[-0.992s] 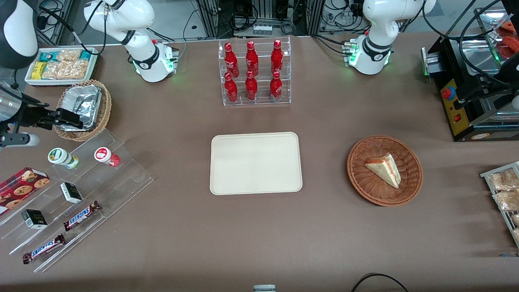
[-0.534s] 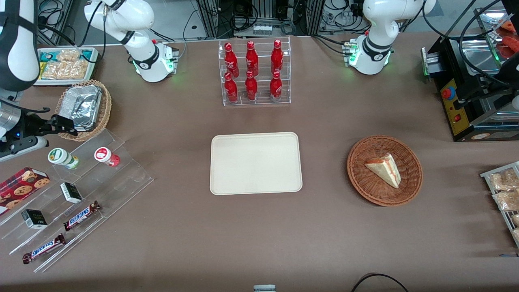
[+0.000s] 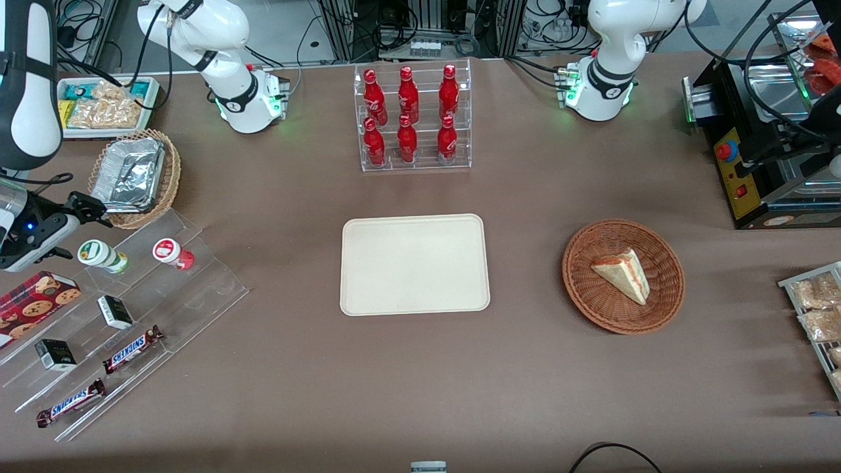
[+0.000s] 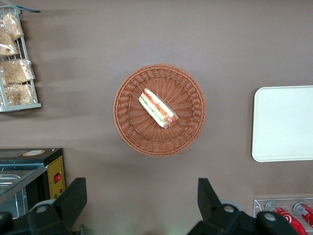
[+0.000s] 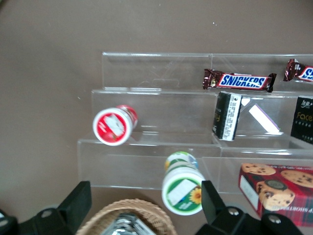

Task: Place green gum on tray
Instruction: 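Move the right gripper down toward the green-and-white gum container on the acrylic stand, then close the right gripper around the green-and-white gum container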

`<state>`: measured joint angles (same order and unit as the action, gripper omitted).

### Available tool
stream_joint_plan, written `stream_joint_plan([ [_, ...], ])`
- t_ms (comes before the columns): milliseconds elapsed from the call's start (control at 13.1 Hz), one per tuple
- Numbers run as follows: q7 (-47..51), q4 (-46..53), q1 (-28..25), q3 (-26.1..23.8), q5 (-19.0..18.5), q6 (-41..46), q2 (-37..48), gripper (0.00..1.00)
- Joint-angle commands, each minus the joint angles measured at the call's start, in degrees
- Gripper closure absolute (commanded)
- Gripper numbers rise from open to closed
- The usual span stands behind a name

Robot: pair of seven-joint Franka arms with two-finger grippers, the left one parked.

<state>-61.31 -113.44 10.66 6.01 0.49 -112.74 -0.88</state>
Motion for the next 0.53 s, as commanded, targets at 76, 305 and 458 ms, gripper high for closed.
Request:
stream_joint_plan([
  [76, -5.3, -5.1, 2.1, -0.2, -0.4, -7.9, 0.3, 0.00],
  [305, -6.9, -6.0, 2.6, -0.1, -0.4, -10.0, -0.2, 0.00],
  [458, -7.6, -6.3, 3.6, -0.1, -0.5, -11.0, -0.7, 0.00],
])
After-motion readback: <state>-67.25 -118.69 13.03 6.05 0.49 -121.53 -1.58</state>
